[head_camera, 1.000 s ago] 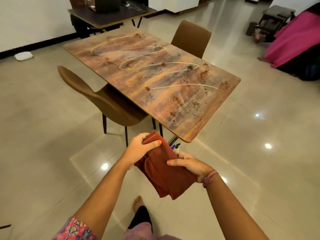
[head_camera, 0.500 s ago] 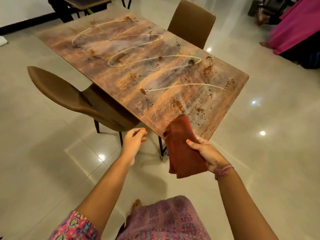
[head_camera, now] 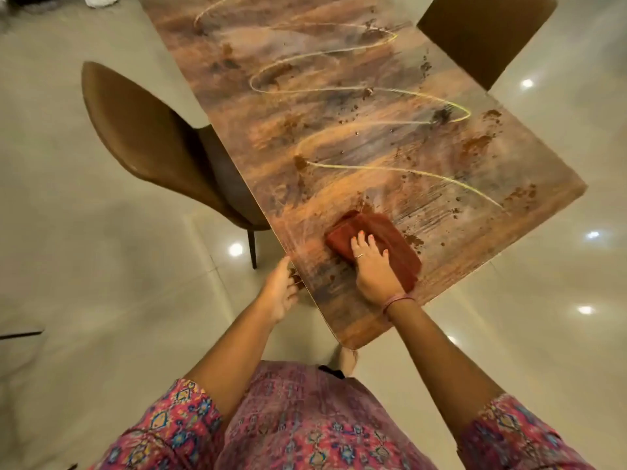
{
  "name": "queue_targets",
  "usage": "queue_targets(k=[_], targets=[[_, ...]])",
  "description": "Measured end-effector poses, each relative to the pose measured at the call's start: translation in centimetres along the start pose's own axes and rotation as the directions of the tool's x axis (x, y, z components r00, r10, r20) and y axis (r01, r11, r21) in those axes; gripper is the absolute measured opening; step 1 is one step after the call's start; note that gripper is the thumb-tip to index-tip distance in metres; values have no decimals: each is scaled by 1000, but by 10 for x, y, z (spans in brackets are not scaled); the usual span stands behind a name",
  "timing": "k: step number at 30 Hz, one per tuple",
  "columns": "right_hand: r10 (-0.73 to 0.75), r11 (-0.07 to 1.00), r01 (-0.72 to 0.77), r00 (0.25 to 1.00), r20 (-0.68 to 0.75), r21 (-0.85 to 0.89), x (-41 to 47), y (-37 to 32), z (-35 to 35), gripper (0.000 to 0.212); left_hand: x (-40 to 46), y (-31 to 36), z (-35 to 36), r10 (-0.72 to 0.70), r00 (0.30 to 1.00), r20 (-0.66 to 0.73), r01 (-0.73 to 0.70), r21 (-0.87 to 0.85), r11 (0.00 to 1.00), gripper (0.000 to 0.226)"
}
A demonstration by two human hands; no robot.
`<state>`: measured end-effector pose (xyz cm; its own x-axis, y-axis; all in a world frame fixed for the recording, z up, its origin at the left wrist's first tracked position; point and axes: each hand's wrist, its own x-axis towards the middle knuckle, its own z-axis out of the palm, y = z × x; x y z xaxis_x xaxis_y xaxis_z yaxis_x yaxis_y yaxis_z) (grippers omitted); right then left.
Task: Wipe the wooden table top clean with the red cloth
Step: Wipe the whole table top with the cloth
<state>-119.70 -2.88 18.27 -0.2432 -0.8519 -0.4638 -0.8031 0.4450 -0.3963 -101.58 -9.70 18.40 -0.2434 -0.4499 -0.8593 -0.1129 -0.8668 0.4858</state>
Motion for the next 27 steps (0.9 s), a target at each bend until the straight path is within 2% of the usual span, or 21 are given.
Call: queue_targets(k=[4,7,12,14,17,22,27], targets=[[-113,989,112,994,-5,-100,6,9,10,61,7,-12,19,14,999,-53,-23,-175,984,48],[-161,972,167,986,47,-163,16,16,-4,59,12,-23,22,-5,993,-116,-33,-321,947,51],[-147,935,159,987,60,-318,13,2,0,56,12,-32,27,-9,993,-116,-43,-440,897,46],[-196,919,207,978,67,-336,1,-3,10,56,14,-33,25,-23,994,-108,-33,-489,872,46],[-267,884,310,949,167,-349,-33,1,29,59,15,-33,22,-38,996,-74,-6,-512,859,47],[-238,871,345,919,314,-351,-90,22,44,59,15,-35,14,-60,998,-24,39,-521,853,45],[-298,872,361,928,224,-332,-39,-4,25,55,16,-37,8,-72,997,9,66,-516,854,47]])
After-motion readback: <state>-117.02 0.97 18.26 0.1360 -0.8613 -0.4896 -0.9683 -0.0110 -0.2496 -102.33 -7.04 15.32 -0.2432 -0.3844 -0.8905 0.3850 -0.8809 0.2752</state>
